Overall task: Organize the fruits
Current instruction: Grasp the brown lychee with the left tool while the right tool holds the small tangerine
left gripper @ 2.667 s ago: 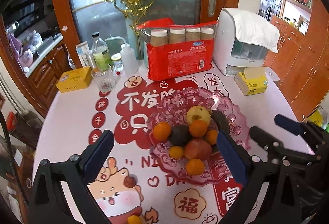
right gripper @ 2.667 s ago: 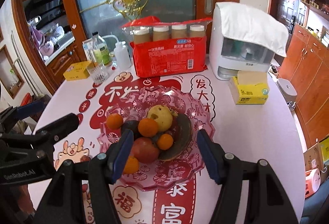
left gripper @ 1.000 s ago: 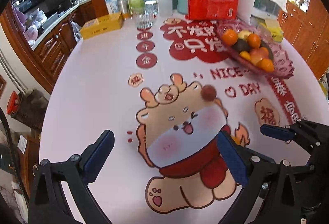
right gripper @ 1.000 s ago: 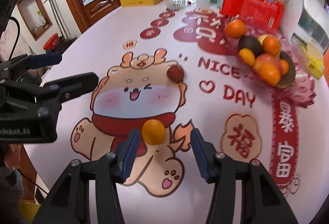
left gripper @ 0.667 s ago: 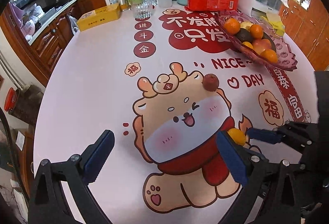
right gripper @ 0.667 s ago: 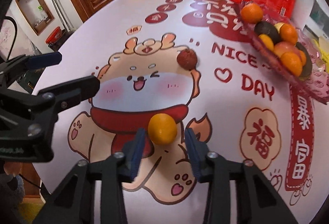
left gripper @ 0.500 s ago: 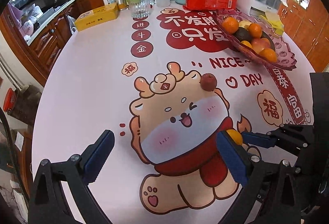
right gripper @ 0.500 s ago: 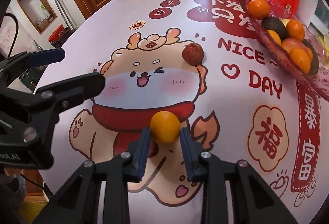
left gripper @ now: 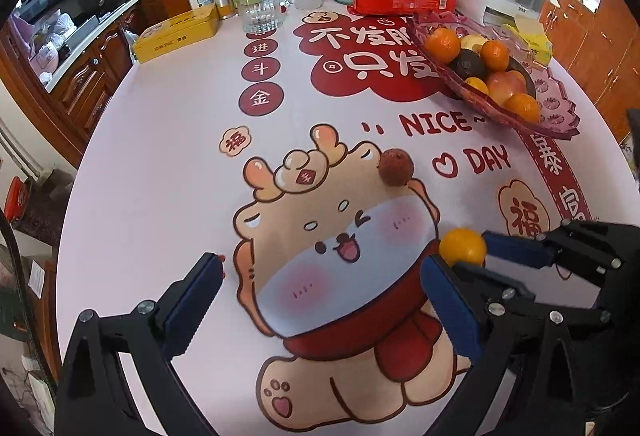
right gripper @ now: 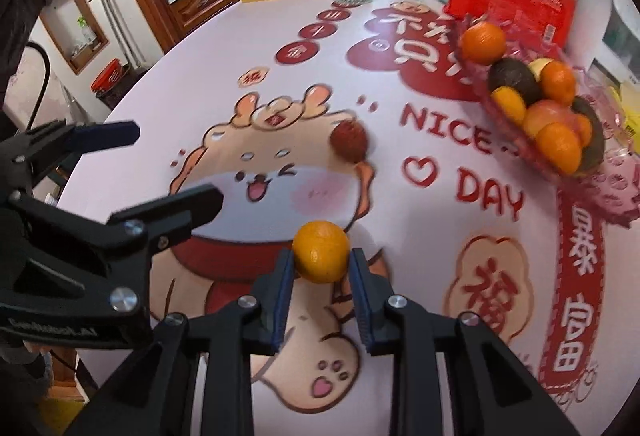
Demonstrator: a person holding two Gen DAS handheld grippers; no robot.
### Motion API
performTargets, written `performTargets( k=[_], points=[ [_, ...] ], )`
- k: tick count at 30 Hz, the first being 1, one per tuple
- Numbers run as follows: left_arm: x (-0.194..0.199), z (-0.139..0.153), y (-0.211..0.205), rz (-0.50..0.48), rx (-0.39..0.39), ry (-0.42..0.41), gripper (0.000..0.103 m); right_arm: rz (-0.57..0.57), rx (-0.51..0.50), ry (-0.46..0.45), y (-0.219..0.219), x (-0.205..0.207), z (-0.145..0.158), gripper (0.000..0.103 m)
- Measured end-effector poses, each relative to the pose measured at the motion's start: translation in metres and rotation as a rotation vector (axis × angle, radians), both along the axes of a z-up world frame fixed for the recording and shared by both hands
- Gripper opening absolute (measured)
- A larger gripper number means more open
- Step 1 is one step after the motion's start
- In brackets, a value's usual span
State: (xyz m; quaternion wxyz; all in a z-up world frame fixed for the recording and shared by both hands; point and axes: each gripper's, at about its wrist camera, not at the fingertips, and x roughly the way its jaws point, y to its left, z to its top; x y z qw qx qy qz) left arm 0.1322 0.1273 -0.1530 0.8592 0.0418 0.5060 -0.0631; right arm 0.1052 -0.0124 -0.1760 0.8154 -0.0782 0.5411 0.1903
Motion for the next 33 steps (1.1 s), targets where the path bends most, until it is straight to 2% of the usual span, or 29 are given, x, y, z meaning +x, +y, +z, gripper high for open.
performTargets(
  k=[9, 15, 23, 27, 31, 33],
  points=[
    [0.033, 0.008, -0.016, 0.006, -0.012, -0.020, 0.098, -0.051, -0.070, -0.061, -0.023, 0.032, 0.015, 0.028],
    [0.060, 0.009, -0.031, 0.014, -0.008, -0.027, 0.098, -0.090, -0.057, -0.086, -0.042, 0.051, 0.026, 0.028],
    [0.090, -0.008, -0.054, 0.011, -0.005, 0.009, 0.098, -0.147, -0.022, -0.117, -0.065, 0.068, 0.035, 0.028],
    [0.102, -0.022, -0.063, 0.010, -0.011, 0.043, 0.093, -0.137, 0.013, -0.109, -0.069, 0.073, 0.037, 0.028],
    [0.112, -0.038, -0.069, 0.011, -0.039, 0.100, 0.075, -0.134, 0.029, -0.116, -0.070, 0.076, 0.039, 0.028],
    [0.115, -0.045, -0.070, 0.013, -0.047, 0.122, 0.070, -0.136, 0.043, -0.114, -0.071, 0.076, 0.039, 0.028]
  ],
)
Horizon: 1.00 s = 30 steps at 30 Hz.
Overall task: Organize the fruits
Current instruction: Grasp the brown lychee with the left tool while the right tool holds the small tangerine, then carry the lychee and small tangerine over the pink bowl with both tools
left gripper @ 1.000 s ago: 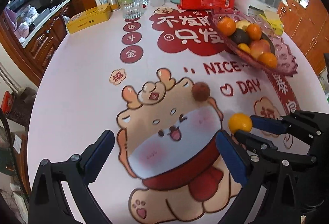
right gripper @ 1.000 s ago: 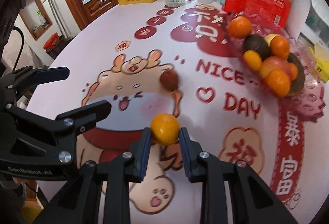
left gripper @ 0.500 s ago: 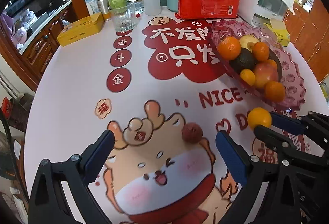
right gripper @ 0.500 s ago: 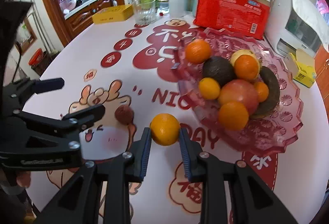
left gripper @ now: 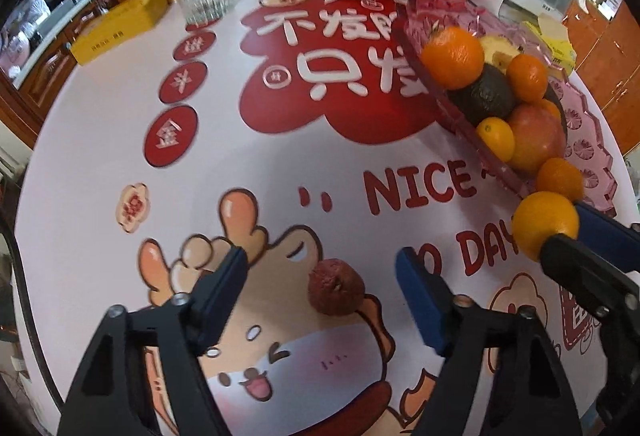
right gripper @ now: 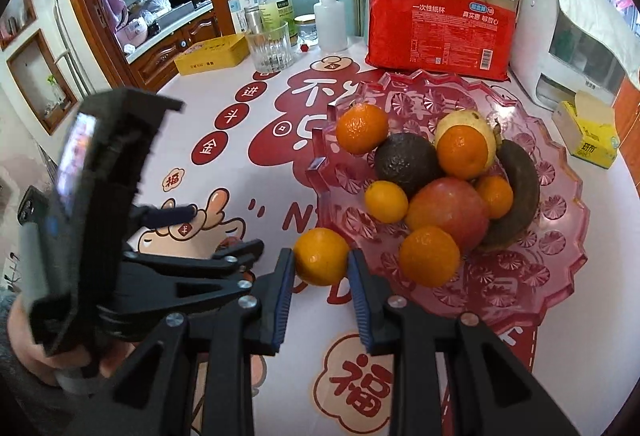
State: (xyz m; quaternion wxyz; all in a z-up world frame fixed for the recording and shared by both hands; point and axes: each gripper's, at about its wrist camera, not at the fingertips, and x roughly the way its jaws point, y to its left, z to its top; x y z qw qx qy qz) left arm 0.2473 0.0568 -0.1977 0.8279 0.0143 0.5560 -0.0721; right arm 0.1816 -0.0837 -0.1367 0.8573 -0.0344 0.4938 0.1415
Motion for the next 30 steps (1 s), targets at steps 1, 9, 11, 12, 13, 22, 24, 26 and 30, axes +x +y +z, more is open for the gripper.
performTargets(
  k=[1, 9, 11, 12, 13, 22, 24, 26, 30],
  points=[
    [0.001, -0.003, -0.001, 0.000, -0.005, 0.010, 0.068, 0.000, 0.004, 0.000, -0.001, 0.000, 0.000, 0.028],
    [0.003, -0.014, -0.011, -0.021, -0.027, 0.043, 0.050, -0.001, 0.031, 0.004, -0.005, -0.001, -0.001, 0.028],
    [0.003, -0.014, -0.013, -0.025, -0.028, 0.040, 0.048, -0.002, 0.035, 0.003, -0.005, -0.002, 0.000, 0.028],
    [0.003, -0.014, -0.014, -0.026, -0.026, 0.037, 0.046, -0.002, 0.034, 0.003, -0.005, -0.003, 0.000, 0.028],
    [0.003, -0.014, -0.015, -0.026, -0.021, 0.034, 0.040, -0.002, 0.036, 0.003, -0.006, -0.003, 0.000, 0.028],
    [-0.004, -0.011, -0.014, -0.017, 0.009, 0.027, 0.024, -0.008, 0.044, 0.004, -0.008, -0.005, 0.000, 0.028],
    [-0.009, -0.009, -0.011, -0.012, 0.013, 0.028, 0.024, -0.010, 0.045, 0.004, -0.009, -0.007, 0.001, 0.028],
    [-0.012, -0.004, -0.009, -0.006, 0.021, 0.018, 0.023, -0.014, 0.047, 0.002, -0.009, -0.009, 0.002, 0.028],
    [-0.020, 0.020, -0.008, -0.004, 0.026, -0.021, 0.023, -0.021, 0.049, -0.010, -0.014, -0.013, 0.009, 0.028]
  ],
)
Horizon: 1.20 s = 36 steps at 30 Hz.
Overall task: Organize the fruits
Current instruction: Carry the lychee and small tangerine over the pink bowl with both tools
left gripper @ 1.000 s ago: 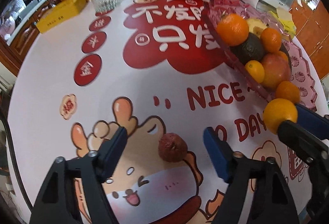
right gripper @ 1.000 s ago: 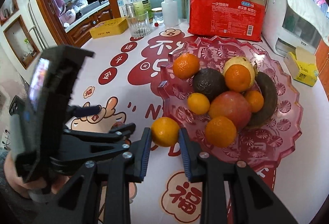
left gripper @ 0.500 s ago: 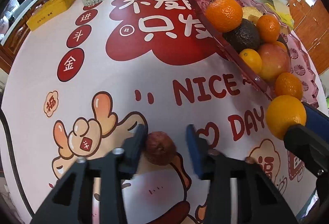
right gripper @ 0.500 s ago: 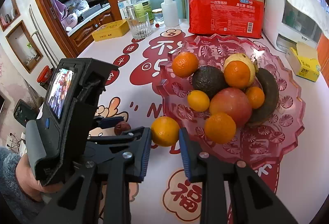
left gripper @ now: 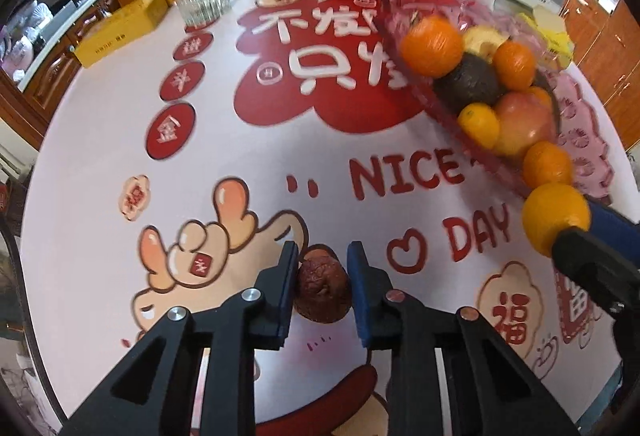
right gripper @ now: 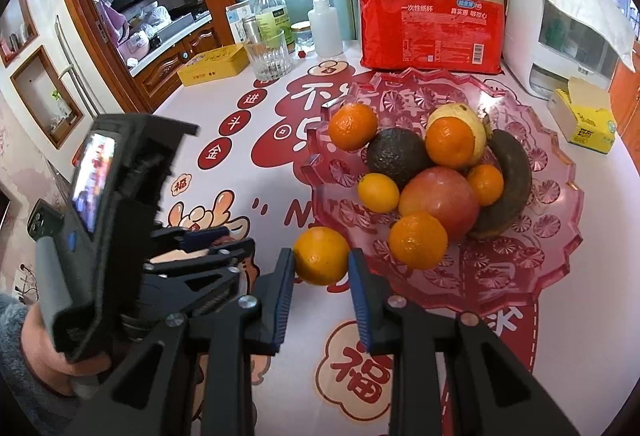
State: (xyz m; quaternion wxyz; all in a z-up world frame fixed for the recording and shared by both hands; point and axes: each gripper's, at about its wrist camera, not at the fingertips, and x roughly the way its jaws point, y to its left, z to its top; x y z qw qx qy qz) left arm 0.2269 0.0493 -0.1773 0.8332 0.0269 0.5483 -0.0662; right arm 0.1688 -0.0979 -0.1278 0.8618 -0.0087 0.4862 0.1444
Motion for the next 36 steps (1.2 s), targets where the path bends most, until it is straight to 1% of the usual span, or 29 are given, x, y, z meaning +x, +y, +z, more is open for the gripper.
performTargets(
  k=[4, 10, 15, 20, 24, 29, 33, 36],
  points=[
    [-0.006, 0.028, -0.004, -0.007, 0.014, -0.049, 0.023, -0.007, 0.004, -0.024, -0.005, -0.006, 0.012, 0.028],
    [-0.011, 0.078, -0.018, -0.038, -0.006, -0.137, 0.023, -0.022, 0.015, -0.078, -0.017, -0.014, 0.039, 0.028],
    [-0.015, 0.115, -0.044, -0.077, -0.021, -0.212, 0.023, -0.047, 0.011, -0.128, -0.034, -0.020, 0.062, 0.028],
    [-0.010, 0.138, -0.073, -0.104, -0.032, -0.254, 0.023, -0.078, -0.011, -0.167, -0.056, -0.016, 0.081, 0.028],
    [0.001, 0.144, -0.096, -0.115, -0.033, -0.271, 0.023, -0.097, -0.040, -0.197, -0.074, -0.007, 0.094, 0.028],
    [0.019, 0.144, -0.118, -0.105, -0.036, -0.274, 0.023, -0.130, -0.089, -0.220, -0.093, 0.012, 0.102, 0.028],
    [0.036, 0.138, -0.133, -0.081, -0.033, -0.265, 0.023, -0.151, -0.109, -0.228, -0.109, 0.030, 0.102, 0.028],
    [0.049, 0.126, -0.142, -0.058, -0.026, -0.237, 0.023, -0.161, -0.126, -0.223, -0.119, 0.045, 0.095, 0.028]
  ],
)
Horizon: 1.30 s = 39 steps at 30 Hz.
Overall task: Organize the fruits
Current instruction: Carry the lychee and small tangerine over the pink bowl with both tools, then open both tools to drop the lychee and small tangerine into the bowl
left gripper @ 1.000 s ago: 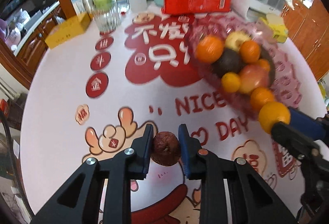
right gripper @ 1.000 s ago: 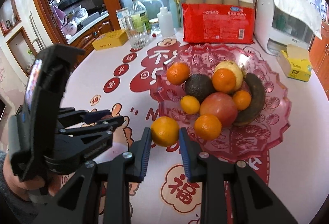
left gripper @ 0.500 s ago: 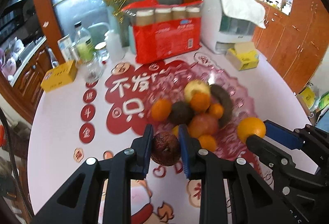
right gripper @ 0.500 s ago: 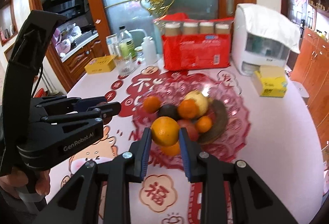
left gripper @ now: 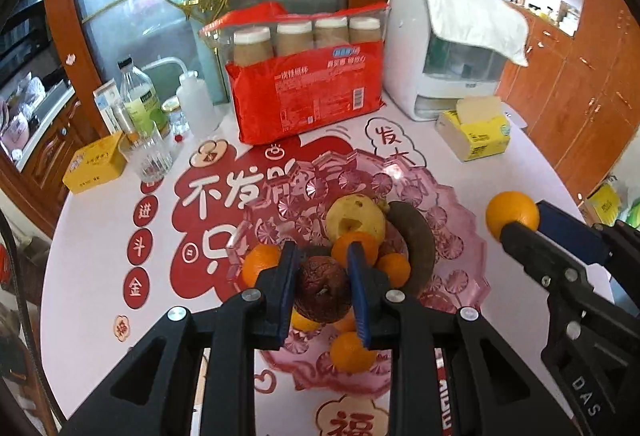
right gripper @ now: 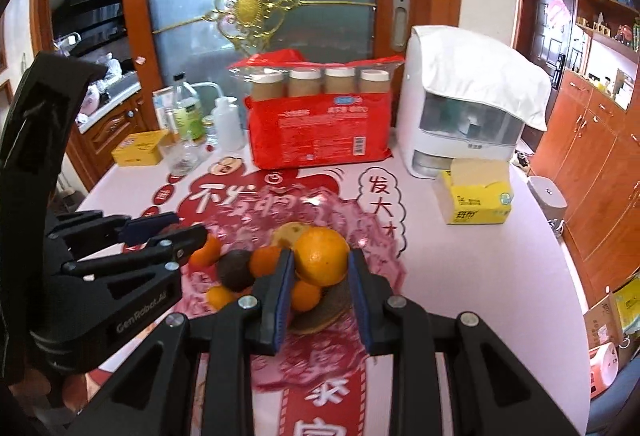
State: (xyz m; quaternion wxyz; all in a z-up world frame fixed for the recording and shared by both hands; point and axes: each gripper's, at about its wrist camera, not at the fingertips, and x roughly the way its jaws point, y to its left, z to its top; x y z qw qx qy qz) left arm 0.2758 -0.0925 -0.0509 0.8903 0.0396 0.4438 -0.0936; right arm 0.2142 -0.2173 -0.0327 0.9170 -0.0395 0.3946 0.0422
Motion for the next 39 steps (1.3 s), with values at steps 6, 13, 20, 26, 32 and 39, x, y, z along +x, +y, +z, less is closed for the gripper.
performTargets(
  k=[6, 13, 20, 26, 32, 39],
  points=[
    [0.021, -0.027, -0.006, 0.063, 0.026, 0.049, 0.023, 0.004, 0.007, 0.035, -0.015, 0.022, -0.019, 0.028],
    [0.039, -0.047, -0.007, 0.102, 0.045, 0.076, 0.023, 0.034, 0.023, 0.073, -0.019, 0.038, -0.040, 0.028],
    [0.048, -0.061, -0.010, 0.112, 0.058, 0.096, 0.023, 0.056, 0.039, 0.114, -0.019, 0.051, -0.060, 0.028],
    [0.051, -0.065, -0.013, 0.109, 0.073, 0.098, 0.024, 0.072, 0.053, 0.144, -0.019, 0.057, -0.071, 0.028],
    [0.051, -0.065, -0.013, 0.112, 0.073, 0.096, 0.025, 0.084, 0.051, 0.157, -0.015, 0.055, -0.076, 0.029],
    [0.042, -0.054, -0.008, 0.120, 0.096, 0.041, 0.071, 0.101, 0.047, 0.162, -0.012, 0.052, -0.074, 0.038]
  ],
)
